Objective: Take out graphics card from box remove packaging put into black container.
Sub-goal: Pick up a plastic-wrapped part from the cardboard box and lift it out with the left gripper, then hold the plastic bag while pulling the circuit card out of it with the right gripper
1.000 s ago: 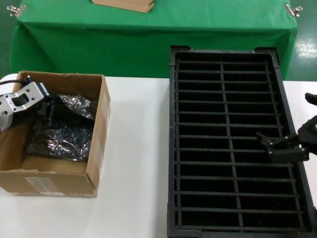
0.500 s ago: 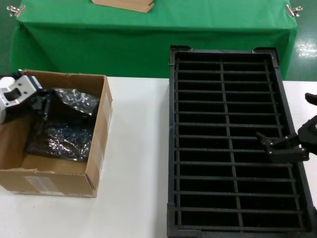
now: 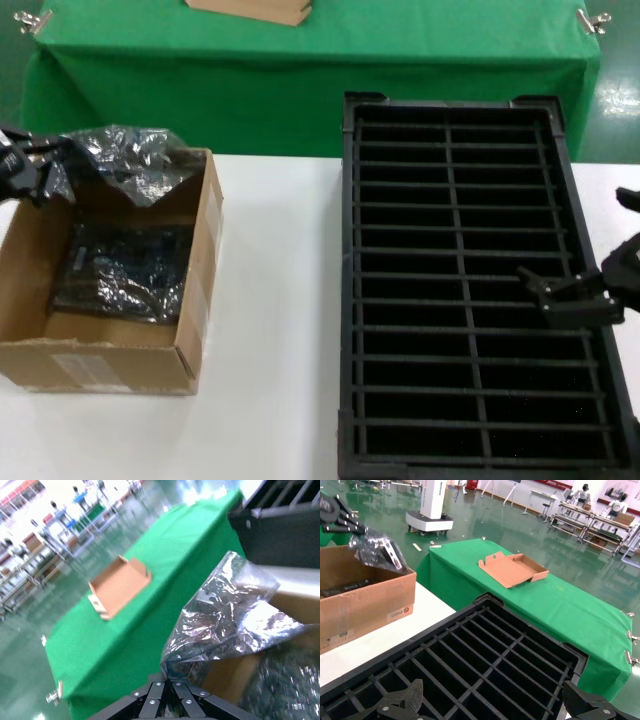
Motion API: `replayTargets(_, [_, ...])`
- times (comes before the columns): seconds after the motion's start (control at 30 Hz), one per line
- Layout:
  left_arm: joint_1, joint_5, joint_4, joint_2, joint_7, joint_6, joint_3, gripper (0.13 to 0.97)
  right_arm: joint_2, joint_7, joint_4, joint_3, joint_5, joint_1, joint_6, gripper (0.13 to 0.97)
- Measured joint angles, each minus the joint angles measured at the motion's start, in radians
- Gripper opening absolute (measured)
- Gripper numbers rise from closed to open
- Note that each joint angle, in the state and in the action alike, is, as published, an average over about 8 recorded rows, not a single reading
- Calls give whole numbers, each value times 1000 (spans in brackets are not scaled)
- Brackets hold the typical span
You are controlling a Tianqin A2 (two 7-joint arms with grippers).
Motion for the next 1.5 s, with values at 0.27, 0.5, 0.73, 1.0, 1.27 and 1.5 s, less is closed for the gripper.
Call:
replayTargets(0.27, [103, -38, -235, -48, -108, 70, -20, 139, 0, 0, 0, 0, 0, 0, 0, 966])
replayTargets(0.5, [131, -71, -322, -79, -123, 113, -38, 139, 0, 0, 0, 0, 0, 0, 0, 966])
replayTargets(0.73, [116, -116, -321, -96, -92, 164, -62, 139, 0, 0, 0, 0, 0, 0, 0, 966])
replayTargets(1.0, [16, -168, -169, -81, 9, 243, -88, 139, 0, 0, 0, 0, 0, 1, 0, 966])
replayTargets(1.27, [-88, -196, -10, -57, 97, 314, -102, 139, -23, -24, -19, -45, 5, 80, 8, 966])
replayTargets(1.5, [-125, -196, 62, -42, 135, 335, -105, 139, -138, -125, -102, -184, 66, 267, 30, 966])
